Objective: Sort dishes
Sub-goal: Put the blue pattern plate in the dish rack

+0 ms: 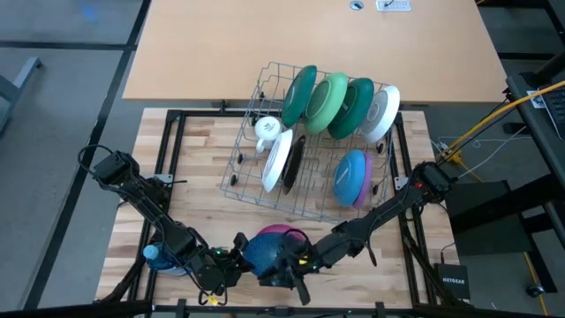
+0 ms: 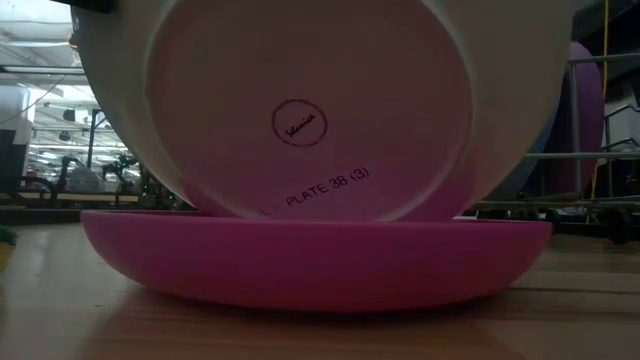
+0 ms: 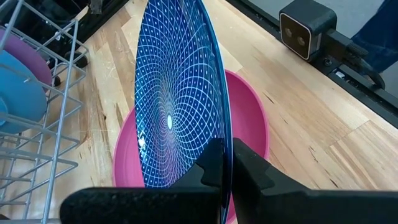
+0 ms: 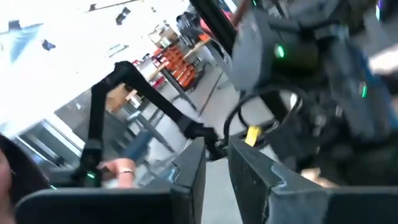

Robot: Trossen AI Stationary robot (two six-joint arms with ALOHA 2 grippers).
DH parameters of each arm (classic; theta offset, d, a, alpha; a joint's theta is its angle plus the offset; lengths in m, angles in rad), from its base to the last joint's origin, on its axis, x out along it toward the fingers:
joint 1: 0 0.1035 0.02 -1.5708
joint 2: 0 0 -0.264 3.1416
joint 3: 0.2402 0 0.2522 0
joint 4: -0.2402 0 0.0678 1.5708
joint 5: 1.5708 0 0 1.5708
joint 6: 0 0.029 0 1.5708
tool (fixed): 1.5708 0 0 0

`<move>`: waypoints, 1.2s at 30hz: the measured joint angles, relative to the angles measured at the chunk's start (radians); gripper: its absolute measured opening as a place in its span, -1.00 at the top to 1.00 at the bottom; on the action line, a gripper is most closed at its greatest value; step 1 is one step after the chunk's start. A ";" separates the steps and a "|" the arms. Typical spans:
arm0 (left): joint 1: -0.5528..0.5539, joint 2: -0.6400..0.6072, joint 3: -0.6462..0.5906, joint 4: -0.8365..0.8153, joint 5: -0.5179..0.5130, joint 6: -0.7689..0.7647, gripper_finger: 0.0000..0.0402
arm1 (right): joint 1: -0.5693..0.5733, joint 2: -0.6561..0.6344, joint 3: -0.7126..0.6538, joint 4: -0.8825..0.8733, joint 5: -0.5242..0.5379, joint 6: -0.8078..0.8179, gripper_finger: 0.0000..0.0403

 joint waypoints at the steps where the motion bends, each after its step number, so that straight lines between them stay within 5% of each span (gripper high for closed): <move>1: 0.000 0.000 0.000 0.000 -0.001 0.000 0.99 | 0.000 -0.004 0.000 0.004 -0.001 -0.055 0.63; 8: 0.000 0.000 0.000 0.000 -0.003 0.000 0.99 | 0.002 -0.082 0.000 -0.029 -0.005 -0.553 0.63; 12: 0.000 0.000 0.000 0.001 -0.003 0.000 0.99 | 0.002 -0.138 0.000 -0.179 0.088 -0.682 0.63; 17: 0.000 0.000 0.000 0.002 -0.004 0.000 0.99 | 0.001 -0.145 0.000 -0.271 0.252 -0.686 0.63; 36: 0.000 0.000 0.000 0.003 -0.006 -0.028 0.99 | -0.006 -0.141 0.000 -0.349 0.243 -0.615 0.63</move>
